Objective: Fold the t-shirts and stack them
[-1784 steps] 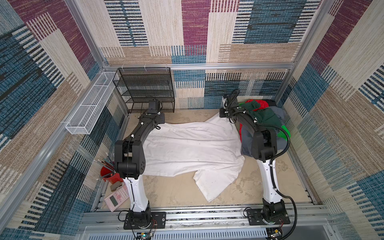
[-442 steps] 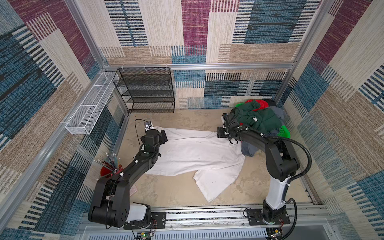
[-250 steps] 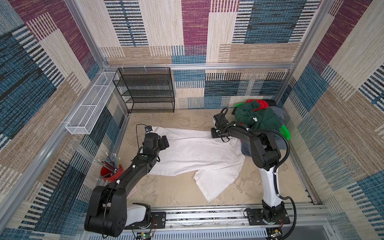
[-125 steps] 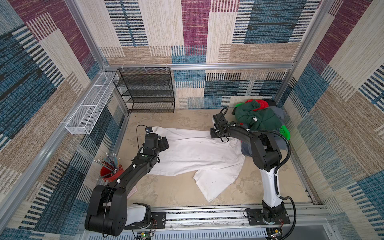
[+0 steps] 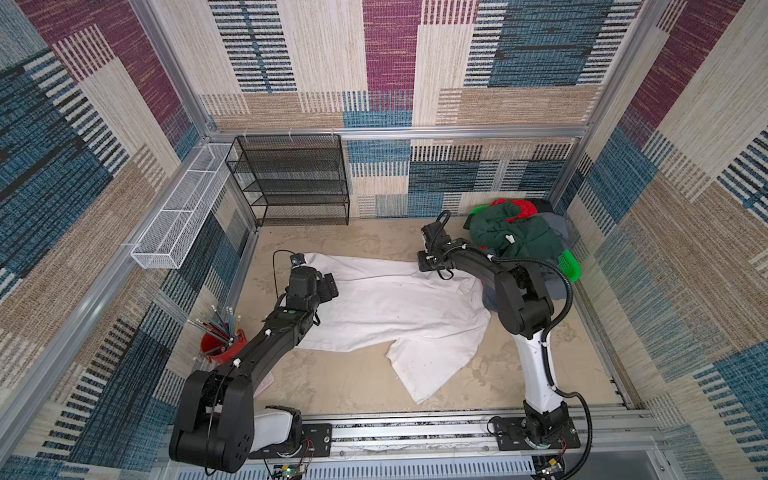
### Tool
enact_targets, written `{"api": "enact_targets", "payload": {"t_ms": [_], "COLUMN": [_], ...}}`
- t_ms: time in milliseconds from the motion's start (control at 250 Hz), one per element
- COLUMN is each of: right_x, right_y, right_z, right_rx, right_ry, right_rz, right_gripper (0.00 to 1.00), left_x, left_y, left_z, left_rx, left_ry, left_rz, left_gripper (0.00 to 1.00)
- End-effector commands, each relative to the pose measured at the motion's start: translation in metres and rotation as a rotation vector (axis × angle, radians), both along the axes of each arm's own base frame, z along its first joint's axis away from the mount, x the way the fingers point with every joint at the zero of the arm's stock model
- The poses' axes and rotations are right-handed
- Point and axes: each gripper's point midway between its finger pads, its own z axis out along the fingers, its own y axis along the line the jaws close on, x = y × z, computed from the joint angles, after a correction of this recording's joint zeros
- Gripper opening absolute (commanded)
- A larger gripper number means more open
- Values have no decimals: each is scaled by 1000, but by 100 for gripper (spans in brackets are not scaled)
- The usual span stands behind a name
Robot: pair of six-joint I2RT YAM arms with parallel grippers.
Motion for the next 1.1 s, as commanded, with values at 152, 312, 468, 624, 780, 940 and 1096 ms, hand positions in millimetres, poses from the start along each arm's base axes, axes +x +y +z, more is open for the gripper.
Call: {"api": "enact_targets", "payload": {"t_ms": [152, 312, 468, 624, 780, 940, 1096], "right_x": [7, 5, 5, 4, 3, 4, 7], "right_y": [-3, 4, -4, 4, 6, 6, 8], "right_z": [1, 2, -2, -4, -4, -3, 7], "right_rx": [-44, -13, -60, -25, -13, -22, -9], "right_ry": [-3, 3, 5, 18, 18, 13, -2], "right_rz": [-7, 27, 16, 34, 43, 51, 52], "right_gripper": [39, 28, 27, 27, 20, 9, 0], "left_x": [1, 0, -5, -8, -8, -10, -10], "left_y": [-2, 3, 10, 12, 12, 14, 14], "left_z": [2, 0, 6, 10, 11, 8, 9], "left_rx": [-16, 9, 44, 40, 44, 53, 53], "left_ry": [-11, 1, -9, -38, -33, -26, -27], "left_rz": [-6, 11, 35, 40, 38, 43, 42], "left_gripper": [91, 91, 91, 91, 91, 92, 92]}}
